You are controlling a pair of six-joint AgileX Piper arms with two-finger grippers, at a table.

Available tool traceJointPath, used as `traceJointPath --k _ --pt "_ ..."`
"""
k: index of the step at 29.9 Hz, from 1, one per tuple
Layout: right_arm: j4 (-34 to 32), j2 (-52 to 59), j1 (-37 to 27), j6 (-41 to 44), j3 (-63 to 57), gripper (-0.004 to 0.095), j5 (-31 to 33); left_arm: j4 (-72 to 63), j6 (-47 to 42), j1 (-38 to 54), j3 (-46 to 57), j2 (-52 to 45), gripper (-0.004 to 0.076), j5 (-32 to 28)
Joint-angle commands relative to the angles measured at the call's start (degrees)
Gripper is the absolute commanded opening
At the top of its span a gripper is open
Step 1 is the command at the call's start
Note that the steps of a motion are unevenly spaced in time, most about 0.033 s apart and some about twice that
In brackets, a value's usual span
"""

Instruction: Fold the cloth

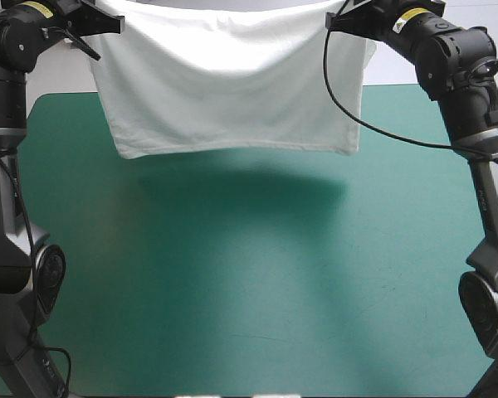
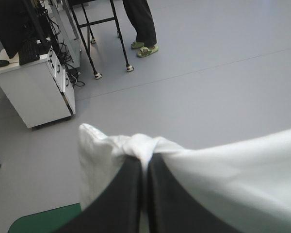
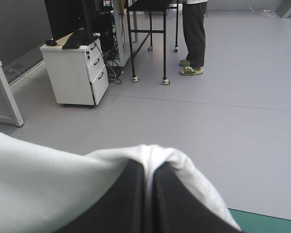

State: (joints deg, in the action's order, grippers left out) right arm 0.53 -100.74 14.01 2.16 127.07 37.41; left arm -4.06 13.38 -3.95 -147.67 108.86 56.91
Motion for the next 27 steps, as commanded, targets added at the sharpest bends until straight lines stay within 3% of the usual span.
traceJointPath --k 1,10,16,21,27 --pt "-0.5 2.3 -1.9 1.5 1.7 -0.0019 -3.0 -0.2 0.0 -0.1 -2.7 -1.5 -0.0009 -2.4" --pt "0.4 -7.7 -3.0 2.5 1.7 -0.0019 20.0 -0.3 0.0 -0.1 -2.7 8.3 -0.0009 15.9" --pt "8.3 -16.6 -2.8 -0.4 1.6 -0.0019 32.4 -6.8 -0.9 -0.1 9.3 12.4 -0.0009 16.9" --pt "13.4 -15.9 -2.7 -2.2 -4.2 -0.0019 32.4 -7.9 1.3 -0.4 23.6 10.0 -0.0009 16.9" --pt "10.2 -6.8 -2.7 -2.8 -19.7 -0.0018 32.3 -5.7 2.0 -0.4 38.8 0.8 -0.0009 14.6"
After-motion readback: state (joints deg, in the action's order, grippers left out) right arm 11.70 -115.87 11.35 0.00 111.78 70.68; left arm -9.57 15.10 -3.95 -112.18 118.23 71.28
